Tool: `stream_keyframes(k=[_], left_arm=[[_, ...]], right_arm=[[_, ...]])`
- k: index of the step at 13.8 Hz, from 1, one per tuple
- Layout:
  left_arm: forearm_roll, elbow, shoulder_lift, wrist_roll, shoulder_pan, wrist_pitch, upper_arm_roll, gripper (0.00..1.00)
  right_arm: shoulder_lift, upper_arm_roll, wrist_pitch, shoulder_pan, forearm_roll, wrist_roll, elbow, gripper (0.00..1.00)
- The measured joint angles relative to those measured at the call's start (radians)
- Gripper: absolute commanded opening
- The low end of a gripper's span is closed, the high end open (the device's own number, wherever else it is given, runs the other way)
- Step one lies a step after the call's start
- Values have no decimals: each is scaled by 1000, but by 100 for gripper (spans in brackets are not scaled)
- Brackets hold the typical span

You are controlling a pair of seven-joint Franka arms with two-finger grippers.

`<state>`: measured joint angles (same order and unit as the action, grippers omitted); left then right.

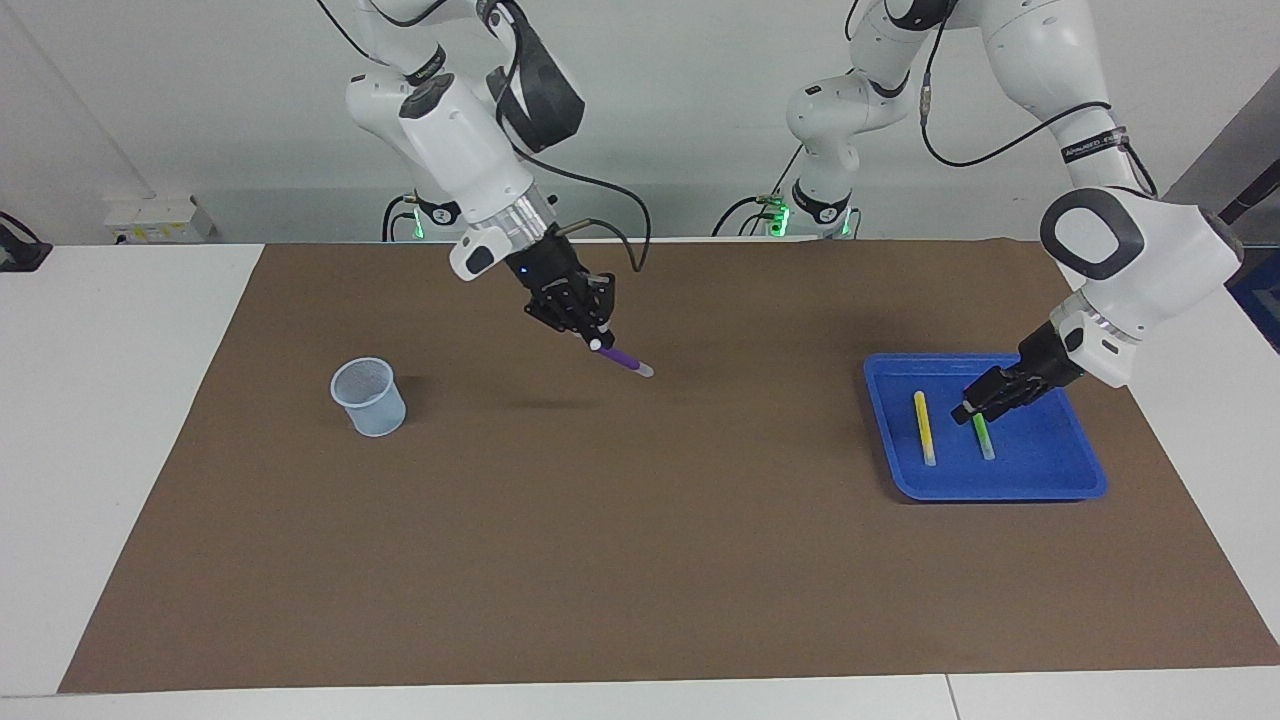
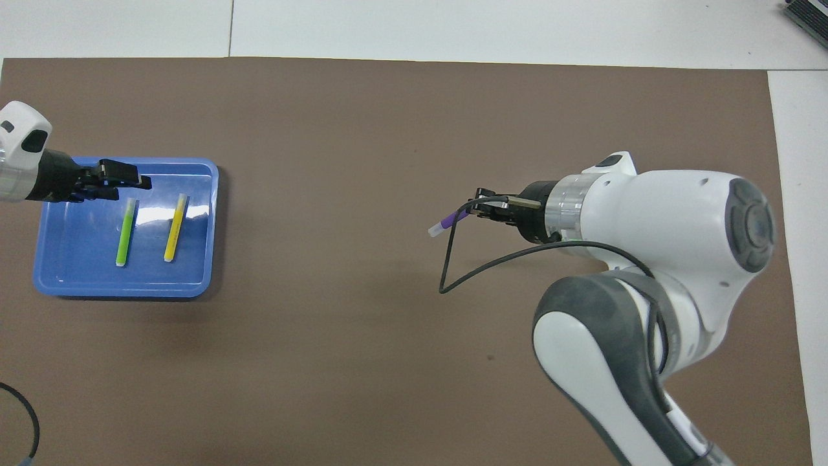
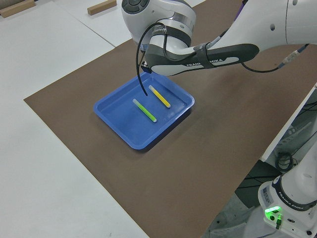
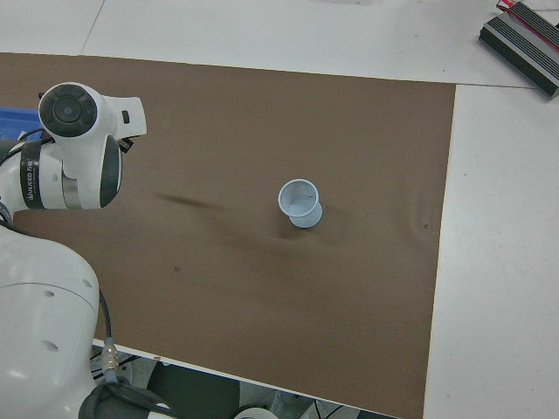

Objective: Right arm passes pens to left for tray arrangement
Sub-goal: 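Carry the purple pen toward the left gripper while the left gripper approaches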

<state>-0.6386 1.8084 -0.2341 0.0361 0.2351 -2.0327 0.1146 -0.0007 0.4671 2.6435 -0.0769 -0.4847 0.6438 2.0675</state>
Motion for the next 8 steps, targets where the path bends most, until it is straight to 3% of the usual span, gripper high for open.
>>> stream_keyframes(k=[3, 8], left_arm=[[-167, 3, 0, -158, -30, 5, 2, 78], [-412, 29, 13, -396, -73, 4, 4, 77]], right_arm=[[-2, 0, 160, -58, 0, 79, 64, 0], [41, -1, 527, -154, -8, 150, 177, 0]])
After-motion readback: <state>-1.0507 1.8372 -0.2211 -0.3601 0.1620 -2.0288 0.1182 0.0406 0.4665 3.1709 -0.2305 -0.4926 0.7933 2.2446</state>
